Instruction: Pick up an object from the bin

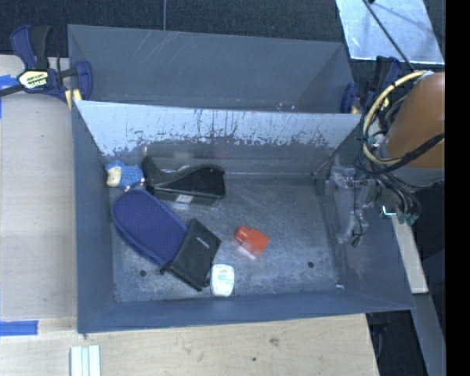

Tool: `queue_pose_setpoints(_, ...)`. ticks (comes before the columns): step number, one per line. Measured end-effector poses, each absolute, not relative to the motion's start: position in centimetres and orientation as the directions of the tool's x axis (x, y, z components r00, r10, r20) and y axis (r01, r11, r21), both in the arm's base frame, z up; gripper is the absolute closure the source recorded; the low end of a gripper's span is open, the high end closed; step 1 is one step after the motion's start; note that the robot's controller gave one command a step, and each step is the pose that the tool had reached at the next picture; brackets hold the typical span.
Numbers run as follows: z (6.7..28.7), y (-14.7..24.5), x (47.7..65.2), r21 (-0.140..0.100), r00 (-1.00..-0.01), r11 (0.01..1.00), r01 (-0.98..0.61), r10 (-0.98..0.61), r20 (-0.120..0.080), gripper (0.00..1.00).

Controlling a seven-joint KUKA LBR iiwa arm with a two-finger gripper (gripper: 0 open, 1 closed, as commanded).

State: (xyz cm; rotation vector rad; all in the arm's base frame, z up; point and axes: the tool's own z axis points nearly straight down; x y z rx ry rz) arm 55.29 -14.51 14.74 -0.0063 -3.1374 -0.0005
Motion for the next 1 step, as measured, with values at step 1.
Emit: queue_pose_setpoints(1,7.08,-6.58,55.72,0.004,-0.973,0.973,-0.232,-0.232,0.002,0.00)
